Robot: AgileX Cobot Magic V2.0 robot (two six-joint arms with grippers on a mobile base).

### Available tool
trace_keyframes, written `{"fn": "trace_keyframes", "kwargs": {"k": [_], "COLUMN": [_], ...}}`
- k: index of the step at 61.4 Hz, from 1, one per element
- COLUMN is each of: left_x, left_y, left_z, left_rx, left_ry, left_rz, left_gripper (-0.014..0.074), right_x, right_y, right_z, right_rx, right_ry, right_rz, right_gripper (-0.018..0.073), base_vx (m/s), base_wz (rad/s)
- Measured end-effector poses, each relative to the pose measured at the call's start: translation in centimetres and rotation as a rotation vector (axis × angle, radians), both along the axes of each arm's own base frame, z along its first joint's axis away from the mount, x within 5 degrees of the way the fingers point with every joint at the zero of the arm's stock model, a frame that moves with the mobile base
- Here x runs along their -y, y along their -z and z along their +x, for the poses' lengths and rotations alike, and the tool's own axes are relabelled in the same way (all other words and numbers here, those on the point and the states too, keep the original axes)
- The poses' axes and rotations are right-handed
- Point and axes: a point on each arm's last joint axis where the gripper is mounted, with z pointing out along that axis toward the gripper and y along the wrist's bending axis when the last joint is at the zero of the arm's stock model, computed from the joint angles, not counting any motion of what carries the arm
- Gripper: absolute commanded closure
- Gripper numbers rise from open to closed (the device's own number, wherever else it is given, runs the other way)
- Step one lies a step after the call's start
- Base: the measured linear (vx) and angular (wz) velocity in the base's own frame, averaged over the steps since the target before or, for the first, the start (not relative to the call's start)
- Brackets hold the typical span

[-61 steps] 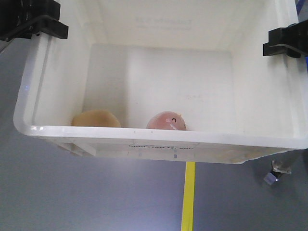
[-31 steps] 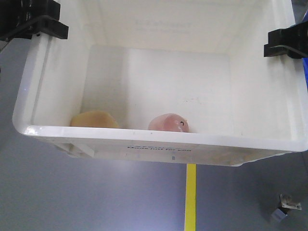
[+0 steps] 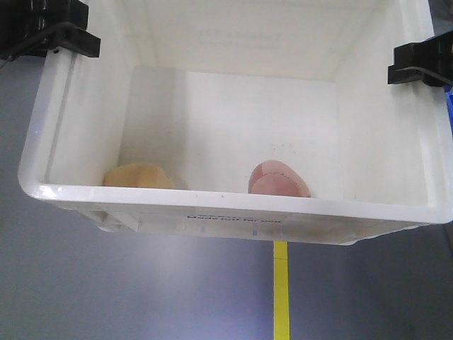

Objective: Place moving items into box and shelve

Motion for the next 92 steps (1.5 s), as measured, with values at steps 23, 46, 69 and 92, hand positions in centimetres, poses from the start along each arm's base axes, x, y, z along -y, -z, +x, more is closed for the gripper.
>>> {"fn": "trace_keyframes", "kwargs": {"k": [23,46,69,92], "left_x": [0.0,0.01,0.01,0.01], "left_y": [0.0,0.0,0.0,0.0], "left_z": [0.0,0.0,0.0,0.0], "left_rx": [0.0,0.0,0.0,0.0], "left_ry": [0.0,0.0,0.0,0.0], "left_rz": [0.0,-0.001,-0.001,-0.001], "left_gripper": [0.0603,0.0603,0.0603,0.0603], "right_x": [0.0,0.0,0.0,0.0], "right_y": [0.0,0.0,0.0,0.0], "right_z": [0.0,0.0,0.0,0.0], "right_rx": [0.0,0.0,0.0,0.0], "right_ry": [0.0,0.0,0.0,0.0], "right_rz": [0.0,0.0,0.0,0.0], "right_gripper": [0.0565,0.0565,0.0565,0.0565], "base_vx": [0.41,0.4,0.41,0.42], "base_wz": [-0.09,-0.09,-0.05,-0.03]}}
